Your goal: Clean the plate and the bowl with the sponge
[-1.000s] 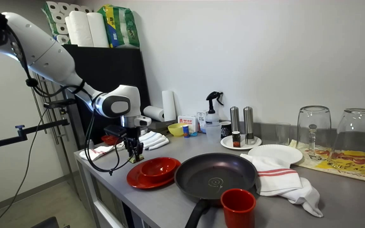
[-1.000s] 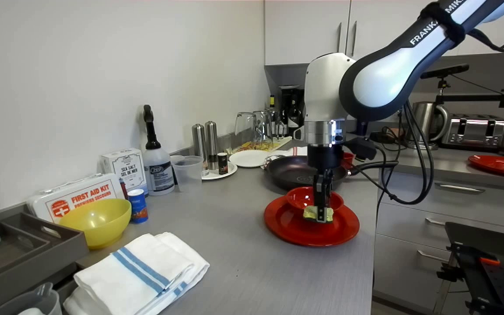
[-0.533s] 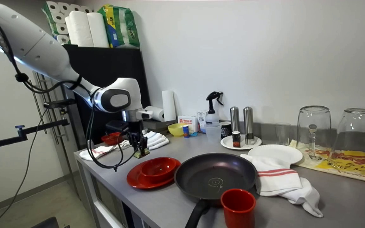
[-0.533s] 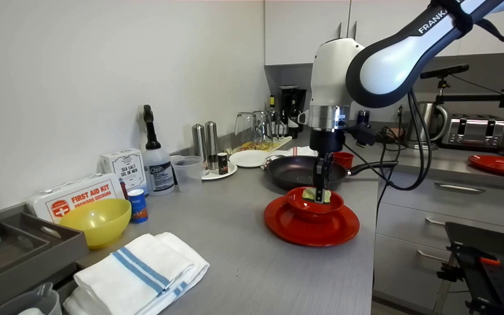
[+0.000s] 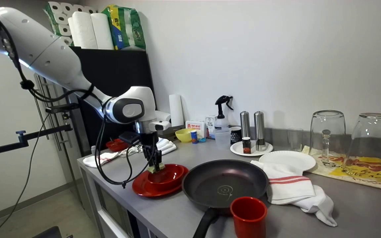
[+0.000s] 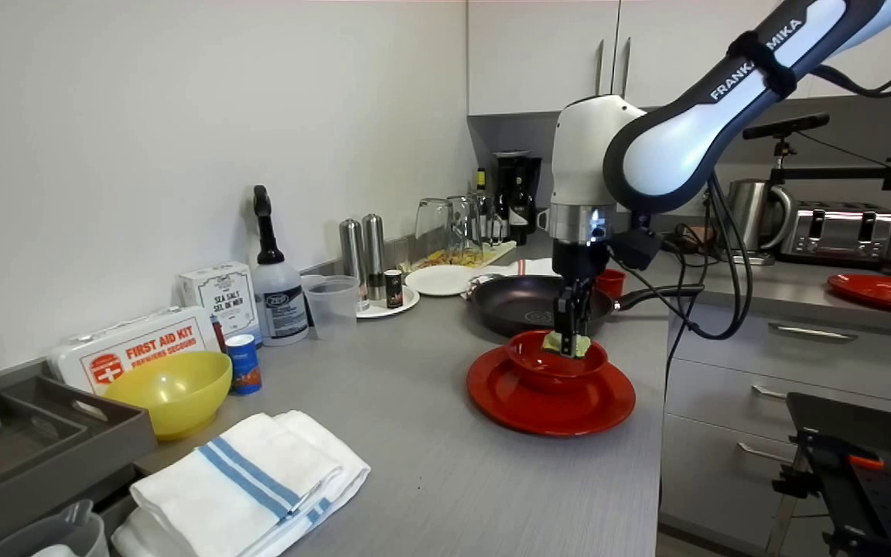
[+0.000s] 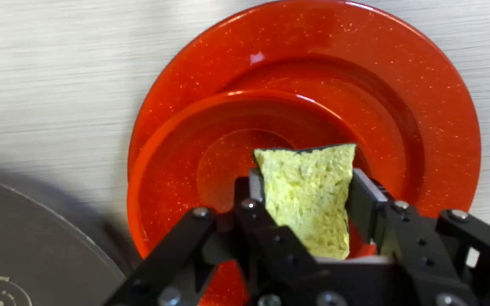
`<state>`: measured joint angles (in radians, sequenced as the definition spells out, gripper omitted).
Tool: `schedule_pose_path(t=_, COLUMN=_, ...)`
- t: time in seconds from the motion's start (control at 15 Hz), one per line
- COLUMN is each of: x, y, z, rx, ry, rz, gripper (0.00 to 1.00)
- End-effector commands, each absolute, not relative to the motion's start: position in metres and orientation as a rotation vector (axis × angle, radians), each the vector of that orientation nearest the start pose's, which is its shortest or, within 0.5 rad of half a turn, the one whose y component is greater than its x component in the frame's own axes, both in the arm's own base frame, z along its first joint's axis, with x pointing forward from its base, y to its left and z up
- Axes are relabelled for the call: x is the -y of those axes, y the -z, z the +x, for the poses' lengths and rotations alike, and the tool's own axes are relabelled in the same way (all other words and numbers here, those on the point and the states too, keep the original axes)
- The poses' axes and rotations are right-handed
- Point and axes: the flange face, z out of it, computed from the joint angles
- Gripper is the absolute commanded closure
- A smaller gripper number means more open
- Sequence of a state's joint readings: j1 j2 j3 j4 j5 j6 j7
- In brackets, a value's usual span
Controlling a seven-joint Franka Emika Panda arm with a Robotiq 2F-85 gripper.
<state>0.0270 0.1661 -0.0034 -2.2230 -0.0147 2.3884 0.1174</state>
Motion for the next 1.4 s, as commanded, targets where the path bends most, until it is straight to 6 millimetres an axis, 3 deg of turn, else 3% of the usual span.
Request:
schedule_pose_path(t=0.0, x=-0.009, y=-0.279, z=0.551, rx=-0.208, ry=-0.052, rz=-3.157, gripper=0.75)
schedule_pose_path(t=0.67, x=-0.01, y=-0.24, z=0.564, rx=-0.266, ry=-0.115, rz=-3.119, gripper=0.75)
schedule_pose_path(t=1.33, x=-0.02, y=-0.232, z=0.586, rx=-0.294, ry=0.208, rz=-3.072, gripper=0.75)
